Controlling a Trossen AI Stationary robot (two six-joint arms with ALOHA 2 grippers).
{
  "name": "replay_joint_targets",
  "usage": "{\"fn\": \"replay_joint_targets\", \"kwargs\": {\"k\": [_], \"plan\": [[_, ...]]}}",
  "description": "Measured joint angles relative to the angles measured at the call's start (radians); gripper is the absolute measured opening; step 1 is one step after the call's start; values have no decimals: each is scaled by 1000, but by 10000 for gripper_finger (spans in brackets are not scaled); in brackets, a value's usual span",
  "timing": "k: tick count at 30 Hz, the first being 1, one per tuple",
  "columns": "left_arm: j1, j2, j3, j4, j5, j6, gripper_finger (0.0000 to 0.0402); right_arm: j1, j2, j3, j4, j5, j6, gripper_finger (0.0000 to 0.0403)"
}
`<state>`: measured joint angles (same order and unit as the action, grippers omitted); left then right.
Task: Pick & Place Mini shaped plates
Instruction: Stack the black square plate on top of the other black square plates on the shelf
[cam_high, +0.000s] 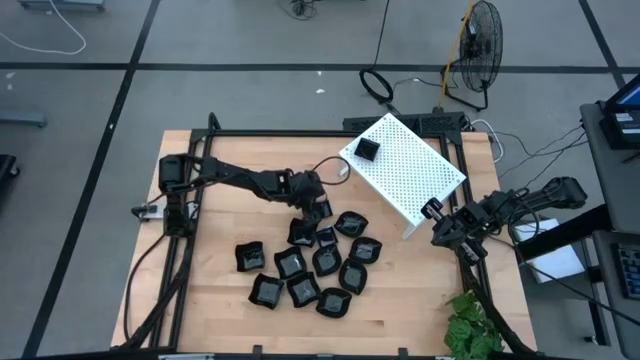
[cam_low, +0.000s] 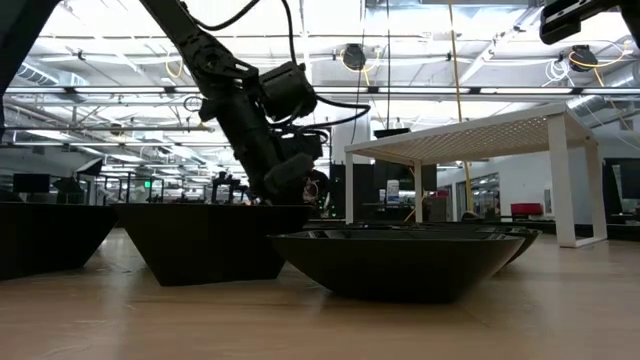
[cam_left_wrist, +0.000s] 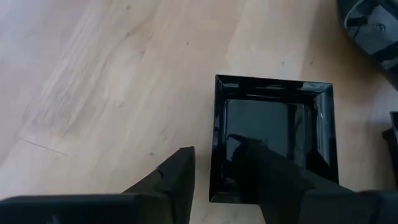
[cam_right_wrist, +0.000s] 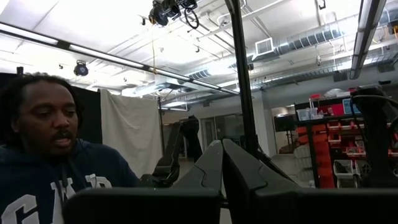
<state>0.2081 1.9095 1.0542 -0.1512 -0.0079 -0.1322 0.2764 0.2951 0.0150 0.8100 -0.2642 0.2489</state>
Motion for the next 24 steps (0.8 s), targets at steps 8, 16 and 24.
{"fn": "replay_joint_targets", "kwargs": {"k": [8,16,24], "plan": [[0,-18,-2,1,-1,-1,121,0,0,0,1,0,0,0],[3,-57,-1,6,-13,6,115,0,0,0,-1,-1,0,0],[9,-78,-2,2,-24,100,115,0,0,0,-1,0,0,0]]}}
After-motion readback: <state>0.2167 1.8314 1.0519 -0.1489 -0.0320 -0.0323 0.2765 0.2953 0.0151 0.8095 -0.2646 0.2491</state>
